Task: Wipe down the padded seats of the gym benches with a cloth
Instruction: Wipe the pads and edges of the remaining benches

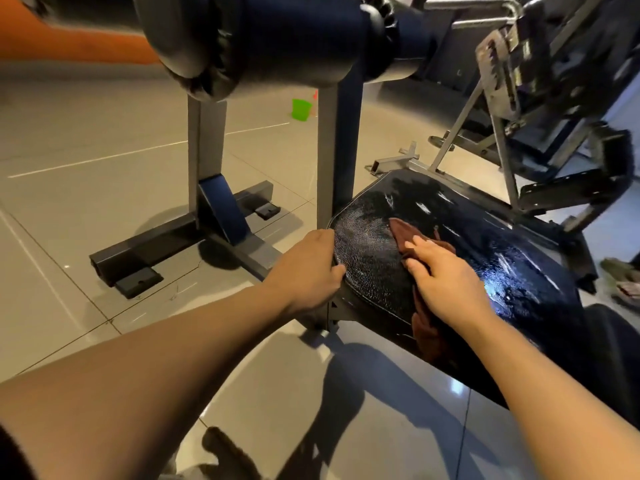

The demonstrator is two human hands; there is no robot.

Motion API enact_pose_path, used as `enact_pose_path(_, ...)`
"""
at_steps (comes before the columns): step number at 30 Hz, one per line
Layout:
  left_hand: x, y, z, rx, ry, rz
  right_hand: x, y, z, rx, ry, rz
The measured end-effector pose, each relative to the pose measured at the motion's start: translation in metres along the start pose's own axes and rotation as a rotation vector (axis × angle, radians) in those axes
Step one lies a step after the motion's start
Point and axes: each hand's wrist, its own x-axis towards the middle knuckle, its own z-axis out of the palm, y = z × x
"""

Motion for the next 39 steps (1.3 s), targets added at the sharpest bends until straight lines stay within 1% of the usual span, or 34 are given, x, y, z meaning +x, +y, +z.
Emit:
enact_pose_path(2, -0.003, 0.0, -0.002, 0.03, -0.01, 0.003, 0.002, -0.015, 0.004, -0.012, -0.003, 0.015)
enact_pose_path(7, -0.01, 0.003, -0.005, 0.051, -0.032, -0.001, -0.009, -0.069, 0.016, -0.008, -0.06, -0.252)
enact_pose_path(10, -0.012, 0.006, -0.003, 0.053, -0.036, -0.005, -0.019, -0.068, 0.013, 0.011, -0.107, -0.358)
enact_pose_path(14, -0.011, 0.007, -0.003, 0.076, -0.046, -0.004, -0.025, -0.032, -0.007, 0.191, -0.211, -0.335)
enact_pose_path(17, -0.012, 0.005, -0.006, 0.093, -0.065, 0.008, -0.028, -0.018, -0.013, 0.322, -0.233, -0.296)
enact_pose_path(25, -0.02, 0.003, -0.007, 0.088, -0.098, 0.013, -0.004, -0.055, 0.017, 0.231, 0.001, -0.245)
enact_pose_path(27, -0.023, 0.005, -0.007, 0.08, -0.097, 0.012, -0.002, -0.061, 0.02, 0.209, 0.031, -0.237)
enact_pose_path(30, -0.023, 0.008, -0.008, 0.085, -0.095, 0.008, -0.006, -0.056, 0.018, 0.208, -0.006, -0.259)
enact_pose_path(35, -0.022, 0.01, -0.009, 0.109, -0.099, 0.007, -0.019, -0.028, -0.002, 0.268, -0.159, -0.311)
enact_pose_path(37, -0.024, 0.009, -0.011, 0.108, -0.107, 0.023, -0.02, -0.022, -0.002, 0.278, -0.131, -0.298)
enact_pose_path(39, -0.027, 0.007, -0.013, 0.114, -0.118, 0.037, -0.014, -0.024, 0.004, 0.239, -0.034, -0.246)
